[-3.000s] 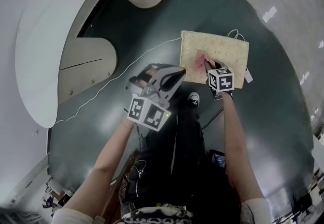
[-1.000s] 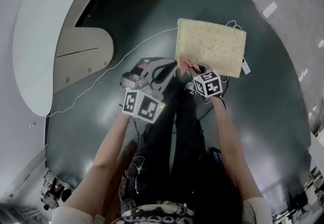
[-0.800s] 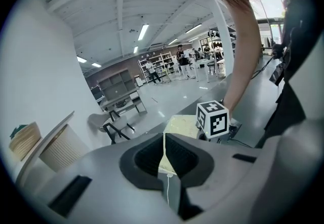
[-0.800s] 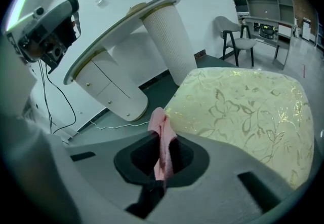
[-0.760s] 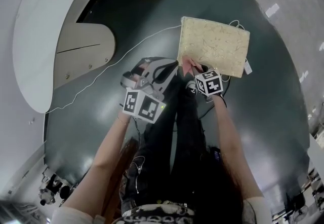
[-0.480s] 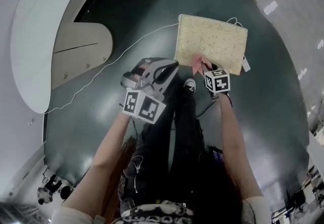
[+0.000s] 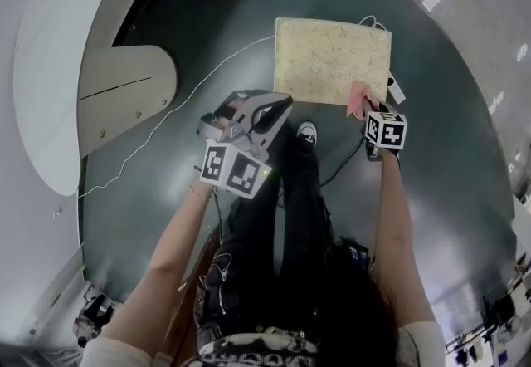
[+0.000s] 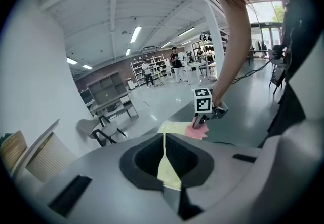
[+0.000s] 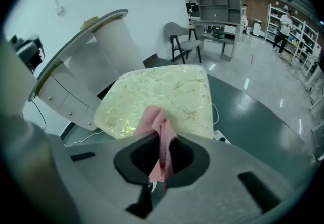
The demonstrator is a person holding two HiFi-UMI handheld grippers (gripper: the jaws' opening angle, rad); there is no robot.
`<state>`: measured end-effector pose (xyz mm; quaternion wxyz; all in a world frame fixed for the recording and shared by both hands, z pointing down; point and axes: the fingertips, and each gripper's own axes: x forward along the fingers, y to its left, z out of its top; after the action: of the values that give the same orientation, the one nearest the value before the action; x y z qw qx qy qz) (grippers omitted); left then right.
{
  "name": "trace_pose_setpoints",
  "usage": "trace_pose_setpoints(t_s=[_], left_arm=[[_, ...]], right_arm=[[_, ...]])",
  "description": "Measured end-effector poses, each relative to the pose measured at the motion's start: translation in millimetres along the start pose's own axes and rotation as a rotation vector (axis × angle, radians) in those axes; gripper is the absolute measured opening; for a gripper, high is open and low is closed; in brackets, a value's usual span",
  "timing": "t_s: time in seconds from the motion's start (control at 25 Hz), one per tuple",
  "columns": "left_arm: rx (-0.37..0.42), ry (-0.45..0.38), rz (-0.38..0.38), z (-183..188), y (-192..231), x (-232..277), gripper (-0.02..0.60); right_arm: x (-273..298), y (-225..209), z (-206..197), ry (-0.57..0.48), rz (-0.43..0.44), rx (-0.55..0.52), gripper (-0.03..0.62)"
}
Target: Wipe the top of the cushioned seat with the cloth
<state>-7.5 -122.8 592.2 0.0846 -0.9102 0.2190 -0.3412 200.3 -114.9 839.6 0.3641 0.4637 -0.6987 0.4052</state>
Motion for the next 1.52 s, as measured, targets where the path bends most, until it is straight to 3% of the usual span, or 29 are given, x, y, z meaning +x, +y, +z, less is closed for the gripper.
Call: trace_pose_setpoints(t_s=[0.28,0.56,0.88,1.52], left_arm=[[0.015,-0.009,-0.037,16,-13,18,0.012],[0.038,-0.02,-0.057,33,-22,32,0.012],[0.076,-0.032,-0.049,68,-21,27,0.012],[0.114,-0.091,0.0,183,-30,-31,0.012]], right_arm=[[-26,-57,-21,-0.016,-0.079,0.118,0.009],[-42,-76,-26,-0.049,-0.108,0.171,0.009],[-96,-28,12,-0.181,-0.001,0.109,0.009],[-283,65,57,-0.363,0.15,0.086,0.009]])
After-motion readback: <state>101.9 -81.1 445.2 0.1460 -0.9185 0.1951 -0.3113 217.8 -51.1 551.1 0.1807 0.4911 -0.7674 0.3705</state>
